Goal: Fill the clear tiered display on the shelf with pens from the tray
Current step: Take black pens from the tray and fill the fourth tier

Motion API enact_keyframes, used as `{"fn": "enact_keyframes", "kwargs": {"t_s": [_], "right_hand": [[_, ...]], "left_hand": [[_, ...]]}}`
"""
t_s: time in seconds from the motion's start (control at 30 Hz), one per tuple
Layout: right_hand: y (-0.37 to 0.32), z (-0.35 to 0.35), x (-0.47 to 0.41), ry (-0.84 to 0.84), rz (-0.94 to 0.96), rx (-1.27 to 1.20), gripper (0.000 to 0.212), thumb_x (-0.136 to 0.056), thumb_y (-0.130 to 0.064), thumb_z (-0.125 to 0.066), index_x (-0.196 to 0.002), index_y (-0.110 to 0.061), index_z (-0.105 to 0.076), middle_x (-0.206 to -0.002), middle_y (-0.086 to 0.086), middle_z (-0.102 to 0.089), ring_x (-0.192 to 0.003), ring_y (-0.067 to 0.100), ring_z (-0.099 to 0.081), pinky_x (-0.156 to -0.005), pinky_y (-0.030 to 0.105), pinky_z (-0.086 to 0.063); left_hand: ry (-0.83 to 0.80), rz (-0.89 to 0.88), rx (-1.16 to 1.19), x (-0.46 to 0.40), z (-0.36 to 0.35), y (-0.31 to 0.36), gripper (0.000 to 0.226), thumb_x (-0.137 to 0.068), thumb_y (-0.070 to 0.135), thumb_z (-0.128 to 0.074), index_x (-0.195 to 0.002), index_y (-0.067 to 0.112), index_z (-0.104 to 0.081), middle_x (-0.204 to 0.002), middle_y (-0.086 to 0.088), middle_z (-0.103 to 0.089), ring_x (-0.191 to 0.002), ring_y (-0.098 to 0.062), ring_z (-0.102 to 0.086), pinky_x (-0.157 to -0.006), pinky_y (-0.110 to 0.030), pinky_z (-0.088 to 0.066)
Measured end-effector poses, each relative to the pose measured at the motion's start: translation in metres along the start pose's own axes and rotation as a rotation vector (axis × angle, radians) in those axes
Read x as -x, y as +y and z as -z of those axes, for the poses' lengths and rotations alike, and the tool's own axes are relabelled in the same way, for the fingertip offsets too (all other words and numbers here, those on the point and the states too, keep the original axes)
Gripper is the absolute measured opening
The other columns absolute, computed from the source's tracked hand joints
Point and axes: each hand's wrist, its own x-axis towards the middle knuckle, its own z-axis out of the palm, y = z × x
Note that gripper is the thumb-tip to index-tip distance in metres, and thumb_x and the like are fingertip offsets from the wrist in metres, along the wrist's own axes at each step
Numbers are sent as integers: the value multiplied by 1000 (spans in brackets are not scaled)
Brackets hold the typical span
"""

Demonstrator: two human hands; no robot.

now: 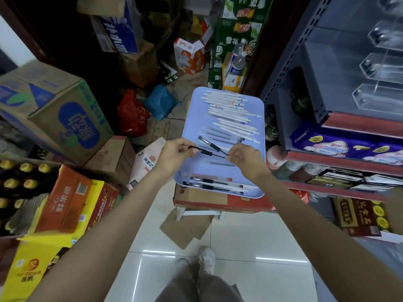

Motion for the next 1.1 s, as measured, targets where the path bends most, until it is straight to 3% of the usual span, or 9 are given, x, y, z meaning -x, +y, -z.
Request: {"fn": "enact_keyframes", "kwargs": {"t_s": [0.07, 0.17, 0.27, 0.37, 0.43, 0.57, 0.73, 0.9, 1.1], "right_hand": [[-5, 13, 9, 6, 37, -75, 7, -92, -19, -59, -87, -15, -55, -91, 10, -67, -75, 14, -59, -57, 12, -41], [-6, 36, 21, 41, 68, -296, 10, -90, -13, -61, -83, -16, -55, -81, 7, -68, -77, 17, -65, -73, 28, -51], [-3, 61, 33, 114, 87, -552, 12, -87, -7, -64, -81, -14, -56, -67, -3, -66, -66, 14, -65, -67, 25, -53], [2, 87, 46, 220, 102, -741, 7, -85, -2, -64, -85, -3, -57, -68, 5, -68, -57, 11, -63, -62, 23, -55], [10, 111, 52, 294, 104, -745, 7, -84, -2, -64, -85, -4, -57, -71, 9, -68, -57, 9, -63, -60, 22, -53], [43, 184, 60, 362, 154, -547, 8, -83, -9, -68, -85, -12, -61, -74, 4, -64, -59, -2, -58, -63, 16, -45], [96, 302, 80, 436, 272, -541, 23, -92, -19, -58, -113, -28, -55, -94, -5, -64, -84, 5, -64, -66, 13, -52], [162, 388, 91, 432, 322, -595, 19, -86, 2, -60, -81, -15, -65, -63, -6, -68, -62, 3, -66, -60, 14, -50], [219, 457, 93, 520, 306, -625, 16, -82, 8, -62, -82, -7, -67, -63, -3, -70, -63, 5, -68, -67, 13, -54]], "left_hand": [[3, -9, 75, 0, -5, 16, 8, -84, 0, -64, -86, 7, -65, -73, 2, -66, -62, 1, -63, -68, -13, -50], [18, 11, 286, -3, -19, 48, 4, -86, 4, -62, -87, 8, -64, -66, 7, -68, -60, 2, -64, -57, -8, -45], [-33, 20, 409, -3, -49, 81, 8, -89, 13, -61, -81, 12, -64, -69, 4, -66, -68, -3, -63, -62, -14, -43], [-153, -31, 313, -3, -94, 117, 14, -89, 18, -61, -82, 6, -62, -81, -9, -59, -76, -15, -54, -71, -25, -40], [-188, -86, 241, -3, -124, 143, 17, -90, 21, -60, -79, 8, -59, -89, -11, -60, -78, -15, -56, -72, -26, -40], [-214, -256, 165, -2, -185, 197, 27, -96, 10, -49, -69, 12, -54, -86, -7, -65, -70, -1, -65, -62, -9, -50], [-329, -462, -187, -12, -276, 251, 18, -97, 16, -48, -82, 10, -56, -69, 1, -61, -52, -4, -60, -56, -18, -47], [-352, -609, -401, -17, -372, 295, 28, -91, 25, -58, -64, 28, -53, -57, 10, -55, -51, -3, -48, -55, -23, -37], [-212, -551, -329, -39, -417, 316, 23, -75, 37, -75, -73, 15, -68, -65, -1, -59, -60, -8, -47, -62, -27, -34]]}}
